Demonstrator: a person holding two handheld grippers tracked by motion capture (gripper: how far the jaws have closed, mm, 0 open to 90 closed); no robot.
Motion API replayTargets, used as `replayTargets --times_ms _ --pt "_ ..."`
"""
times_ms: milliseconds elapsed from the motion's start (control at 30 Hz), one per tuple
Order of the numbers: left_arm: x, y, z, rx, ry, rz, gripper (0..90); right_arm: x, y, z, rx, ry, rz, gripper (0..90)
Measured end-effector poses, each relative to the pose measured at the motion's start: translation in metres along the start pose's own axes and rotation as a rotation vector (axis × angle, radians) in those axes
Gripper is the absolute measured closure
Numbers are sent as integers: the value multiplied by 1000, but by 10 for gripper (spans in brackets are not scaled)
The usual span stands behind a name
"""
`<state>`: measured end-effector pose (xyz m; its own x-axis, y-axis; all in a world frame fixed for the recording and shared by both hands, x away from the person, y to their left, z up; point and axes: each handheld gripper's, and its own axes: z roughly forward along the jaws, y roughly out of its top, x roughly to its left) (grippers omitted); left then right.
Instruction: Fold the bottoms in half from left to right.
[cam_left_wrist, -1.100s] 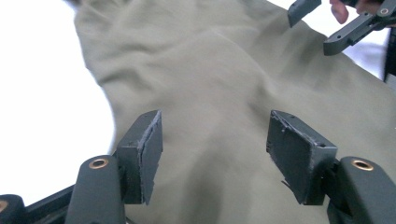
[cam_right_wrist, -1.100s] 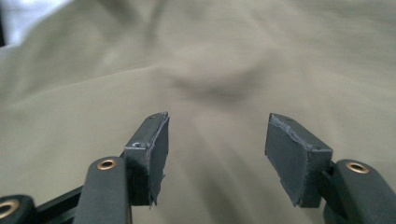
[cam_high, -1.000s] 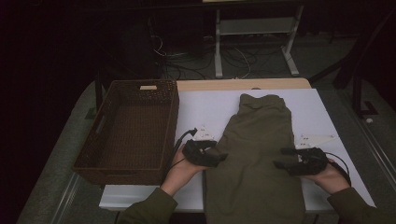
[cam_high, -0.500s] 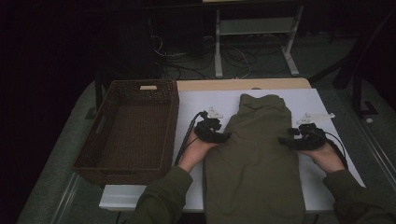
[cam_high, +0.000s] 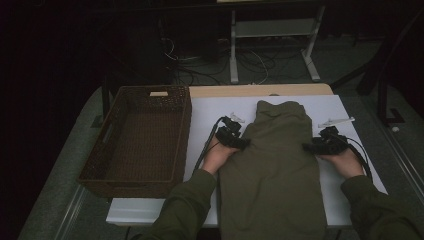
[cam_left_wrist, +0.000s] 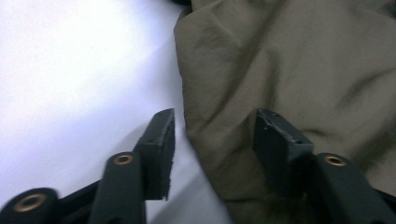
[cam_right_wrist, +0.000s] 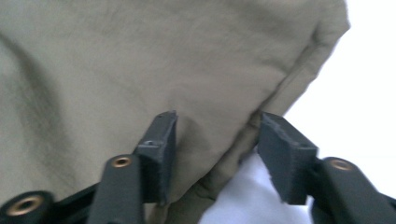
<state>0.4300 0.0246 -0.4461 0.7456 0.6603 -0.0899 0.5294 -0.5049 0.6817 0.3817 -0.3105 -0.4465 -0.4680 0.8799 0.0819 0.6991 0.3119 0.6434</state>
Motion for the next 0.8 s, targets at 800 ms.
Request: replayTargets --times_ms 800 --pt "7 -1 -28 1 99 28 876 11 13 12 -21 74 -17 861"
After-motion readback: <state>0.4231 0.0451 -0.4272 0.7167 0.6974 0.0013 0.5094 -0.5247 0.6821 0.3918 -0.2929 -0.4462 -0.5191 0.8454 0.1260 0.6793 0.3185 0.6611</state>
